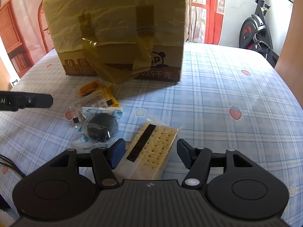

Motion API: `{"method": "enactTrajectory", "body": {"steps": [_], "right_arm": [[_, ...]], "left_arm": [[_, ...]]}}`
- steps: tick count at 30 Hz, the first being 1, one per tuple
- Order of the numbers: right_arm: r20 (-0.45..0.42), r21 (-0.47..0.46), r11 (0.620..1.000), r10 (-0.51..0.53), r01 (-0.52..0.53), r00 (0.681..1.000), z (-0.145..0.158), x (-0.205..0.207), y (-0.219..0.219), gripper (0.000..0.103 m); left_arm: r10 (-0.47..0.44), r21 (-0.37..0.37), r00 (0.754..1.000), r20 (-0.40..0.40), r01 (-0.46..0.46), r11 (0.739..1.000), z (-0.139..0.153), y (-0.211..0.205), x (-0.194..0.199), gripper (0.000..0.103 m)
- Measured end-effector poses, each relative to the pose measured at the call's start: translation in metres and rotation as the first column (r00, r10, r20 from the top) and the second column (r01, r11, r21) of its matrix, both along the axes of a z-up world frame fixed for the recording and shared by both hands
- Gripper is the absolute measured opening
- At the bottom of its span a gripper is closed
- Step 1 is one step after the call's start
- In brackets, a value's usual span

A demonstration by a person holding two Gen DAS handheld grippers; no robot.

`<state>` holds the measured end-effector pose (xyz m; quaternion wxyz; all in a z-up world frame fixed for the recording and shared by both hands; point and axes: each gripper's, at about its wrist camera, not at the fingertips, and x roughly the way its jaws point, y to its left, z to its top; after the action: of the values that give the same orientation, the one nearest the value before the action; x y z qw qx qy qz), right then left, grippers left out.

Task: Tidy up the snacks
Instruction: 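Close the left tool on the blue-wrapped round snack while the right tool grips the cracker pack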

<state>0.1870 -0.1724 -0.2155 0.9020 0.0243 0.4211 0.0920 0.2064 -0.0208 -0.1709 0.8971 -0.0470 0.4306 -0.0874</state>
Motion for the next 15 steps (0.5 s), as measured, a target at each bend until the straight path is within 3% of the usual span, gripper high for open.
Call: {"method": "enactTrajectory", "body": {"steps": [15], "right_arm": [[0.034,0.0,0.999,0.041,-0.041,0.999,0.001,-0.005,-0.017,0.063]], "left_arm": [[-0.131,-0.011,0.987,-0.098,0.131,0.991,-0.018,-0.06,0.019,0.088]]}}
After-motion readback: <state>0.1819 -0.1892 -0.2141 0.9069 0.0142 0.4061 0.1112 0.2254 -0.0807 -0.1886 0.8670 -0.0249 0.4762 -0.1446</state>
